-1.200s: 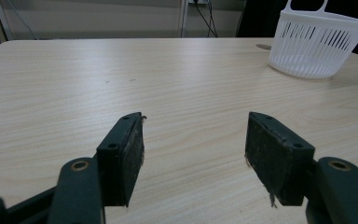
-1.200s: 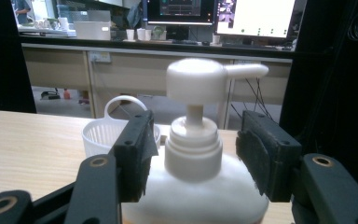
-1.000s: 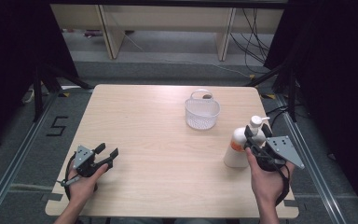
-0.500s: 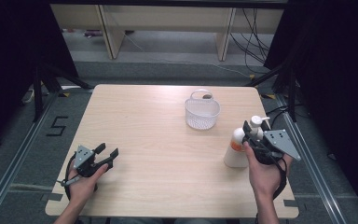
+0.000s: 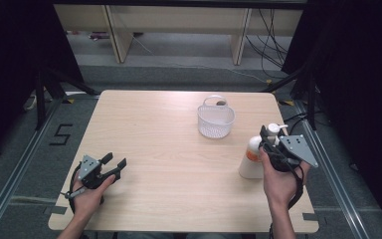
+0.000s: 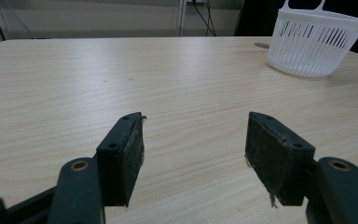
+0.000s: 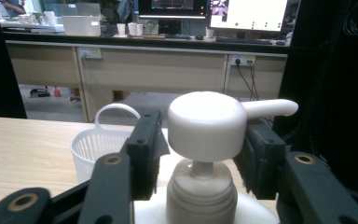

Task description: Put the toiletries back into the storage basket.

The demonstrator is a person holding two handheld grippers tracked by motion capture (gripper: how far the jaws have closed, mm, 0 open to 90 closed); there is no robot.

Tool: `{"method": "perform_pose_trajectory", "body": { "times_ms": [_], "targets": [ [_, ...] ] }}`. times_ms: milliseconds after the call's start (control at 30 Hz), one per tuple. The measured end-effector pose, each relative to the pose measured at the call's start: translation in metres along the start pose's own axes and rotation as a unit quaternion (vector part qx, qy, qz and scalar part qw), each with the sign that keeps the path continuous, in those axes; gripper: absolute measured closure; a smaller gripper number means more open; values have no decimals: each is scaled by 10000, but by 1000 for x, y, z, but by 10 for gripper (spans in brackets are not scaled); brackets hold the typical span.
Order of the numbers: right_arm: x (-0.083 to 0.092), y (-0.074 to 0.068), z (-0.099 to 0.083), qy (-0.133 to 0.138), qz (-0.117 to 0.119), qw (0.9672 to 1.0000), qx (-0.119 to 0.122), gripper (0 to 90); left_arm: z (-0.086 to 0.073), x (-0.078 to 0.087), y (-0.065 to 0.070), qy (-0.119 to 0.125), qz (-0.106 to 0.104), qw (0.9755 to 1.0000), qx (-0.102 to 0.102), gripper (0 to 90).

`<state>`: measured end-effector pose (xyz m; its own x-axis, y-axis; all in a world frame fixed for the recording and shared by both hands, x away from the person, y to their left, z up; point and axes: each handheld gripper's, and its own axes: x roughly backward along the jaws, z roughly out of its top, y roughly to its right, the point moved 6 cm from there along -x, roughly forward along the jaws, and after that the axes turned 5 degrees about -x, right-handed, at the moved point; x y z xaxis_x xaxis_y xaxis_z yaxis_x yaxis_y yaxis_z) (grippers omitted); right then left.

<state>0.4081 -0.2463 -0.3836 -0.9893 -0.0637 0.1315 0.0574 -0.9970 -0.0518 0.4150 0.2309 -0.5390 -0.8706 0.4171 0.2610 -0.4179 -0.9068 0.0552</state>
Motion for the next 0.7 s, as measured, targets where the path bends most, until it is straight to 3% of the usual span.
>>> {"method": "perform_pose_trajectory", "body": {
  "times_ms": [100,333,700],
  "targets": [
    [1,0,-1,-65,-10,9999,-119,593,0,0,0,-11,-2,10000,-2,364],
    [1,0,0,14,-68,10000,-35,598,0,0,0,-5,-8,10000,10,364],
    [3,-3,7,92,150,9996,-224,600,0,0,0,-6,-15,10000,10,364]
  ]
}}
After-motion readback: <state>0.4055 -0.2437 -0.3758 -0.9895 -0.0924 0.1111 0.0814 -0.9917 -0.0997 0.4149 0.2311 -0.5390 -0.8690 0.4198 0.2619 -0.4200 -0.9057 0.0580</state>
